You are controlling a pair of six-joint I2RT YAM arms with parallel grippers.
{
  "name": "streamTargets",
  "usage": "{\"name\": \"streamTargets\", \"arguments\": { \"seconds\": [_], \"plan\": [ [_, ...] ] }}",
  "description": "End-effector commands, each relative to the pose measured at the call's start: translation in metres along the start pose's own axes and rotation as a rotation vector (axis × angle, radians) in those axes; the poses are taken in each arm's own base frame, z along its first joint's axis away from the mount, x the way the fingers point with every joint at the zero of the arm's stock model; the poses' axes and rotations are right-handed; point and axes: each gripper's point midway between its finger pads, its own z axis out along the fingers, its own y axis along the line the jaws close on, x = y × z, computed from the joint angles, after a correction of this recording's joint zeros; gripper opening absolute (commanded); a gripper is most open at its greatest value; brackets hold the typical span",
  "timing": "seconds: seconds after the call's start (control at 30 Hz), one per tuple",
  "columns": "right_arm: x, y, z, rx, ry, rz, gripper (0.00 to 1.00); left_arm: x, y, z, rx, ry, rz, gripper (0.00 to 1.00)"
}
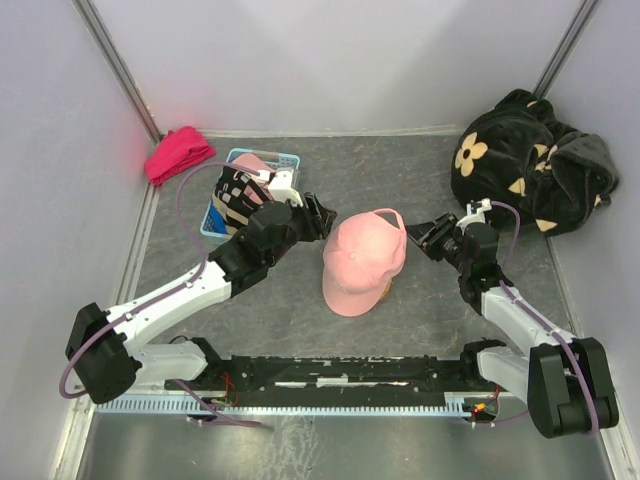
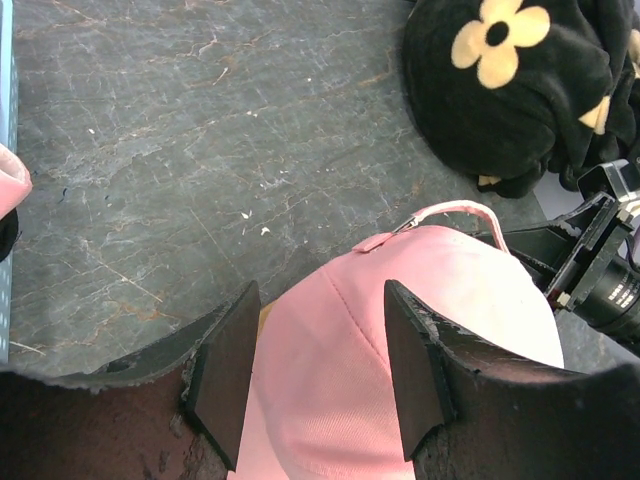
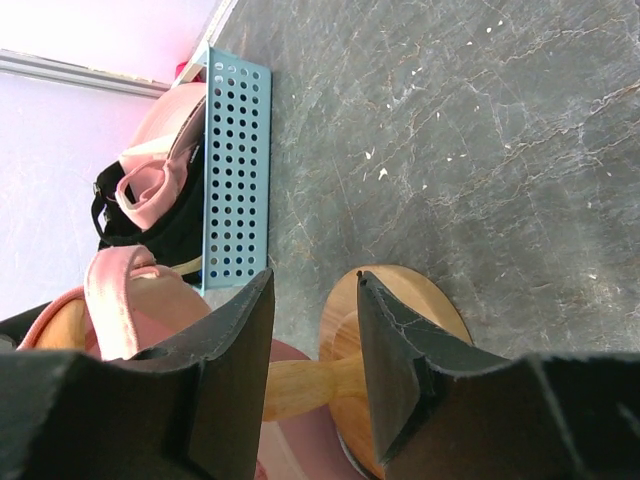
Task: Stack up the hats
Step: Place the hat on the hat stand.
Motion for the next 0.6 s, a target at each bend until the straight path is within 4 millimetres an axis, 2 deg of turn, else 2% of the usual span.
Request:
{"name": "streamTargets", "arguments": {
  "seconds": [0.0,0.4,0.57],
  "plan": [
    [-0.015,0.023,-0.002,-0.055,-0.045,-0.034,0.47,-0.026,-0.010,-0.006,0.022,-0.068,0.013,0.60],
    [-0.018,0.024,-0.012,-0.034,-0.061,-0.082,0.48,-0.030,-0.006,-0.008,-0.001,-0.081,0.022,0.61],
    [-0.020,0.019,-0.017,-0.005,-0.079,-0.099,0.48,-0.039,0.007,-0.013,-0.071,-0.118,0.017,0.63]
  ]
}}
